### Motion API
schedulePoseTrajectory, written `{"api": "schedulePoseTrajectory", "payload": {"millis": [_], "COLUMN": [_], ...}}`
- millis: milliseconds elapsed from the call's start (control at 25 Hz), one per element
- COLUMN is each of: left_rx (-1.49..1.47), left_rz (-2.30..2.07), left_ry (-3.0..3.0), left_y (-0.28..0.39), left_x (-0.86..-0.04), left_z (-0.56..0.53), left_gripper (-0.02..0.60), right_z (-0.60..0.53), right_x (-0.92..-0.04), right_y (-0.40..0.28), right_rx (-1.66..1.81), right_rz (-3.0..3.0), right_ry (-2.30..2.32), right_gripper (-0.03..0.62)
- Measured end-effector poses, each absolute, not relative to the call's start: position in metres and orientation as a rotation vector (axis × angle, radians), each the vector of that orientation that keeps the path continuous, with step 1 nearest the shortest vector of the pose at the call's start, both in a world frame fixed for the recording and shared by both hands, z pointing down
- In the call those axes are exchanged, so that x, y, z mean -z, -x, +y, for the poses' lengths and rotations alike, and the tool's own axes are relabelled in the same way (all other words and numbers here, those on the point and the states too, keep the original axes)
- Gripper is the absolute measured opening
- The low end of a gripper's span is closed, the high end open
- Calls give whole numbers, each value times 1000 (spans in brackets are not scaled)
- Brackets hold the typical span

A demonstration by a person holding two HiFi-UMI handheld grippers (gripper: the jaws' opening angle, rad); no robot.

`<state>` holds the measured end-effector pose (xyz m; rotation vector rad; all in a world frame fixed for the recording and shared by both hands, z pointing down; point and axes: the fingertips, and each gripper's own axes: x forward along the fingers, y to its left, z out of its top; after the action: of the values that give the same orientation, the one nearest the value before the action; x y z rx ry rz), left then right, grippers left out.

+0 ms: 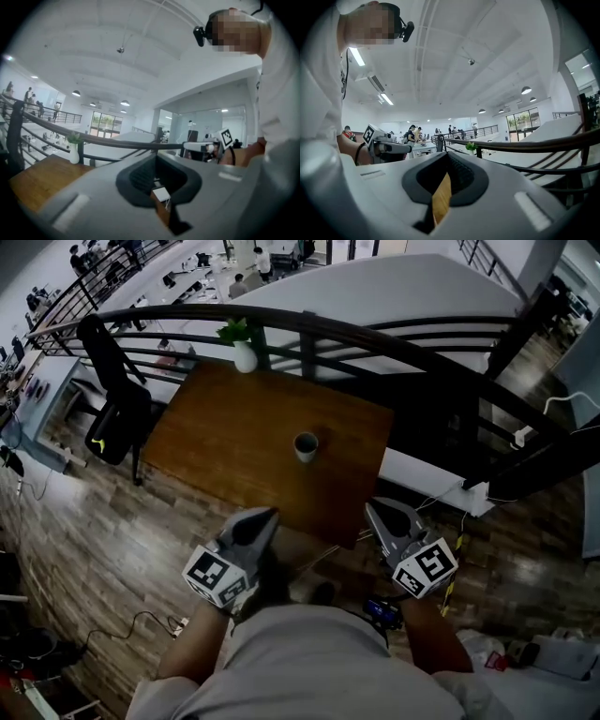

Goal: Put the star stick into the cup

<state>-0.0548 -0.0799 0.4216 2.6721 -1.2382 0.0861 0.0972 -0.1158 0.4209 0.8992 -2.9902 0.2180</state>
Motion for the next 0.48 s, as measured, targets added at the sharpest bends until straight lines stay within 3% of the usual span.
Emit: {"api": "schedulePoseTrajectory", "payload": {"millis": [480], "left_rx": [-93], "left_rz": [-1151], "left_ry": [-2720], "left_y": [67], "left_x": [-424], "left_z": [-28], "left_gripper": [3], "right_z": [-58], "right_x": [-422], "right_y": [-93], "right_rx": [-223], "right_rz": [-2970], "right_ry": [-982], "right_gripper": [7]}}
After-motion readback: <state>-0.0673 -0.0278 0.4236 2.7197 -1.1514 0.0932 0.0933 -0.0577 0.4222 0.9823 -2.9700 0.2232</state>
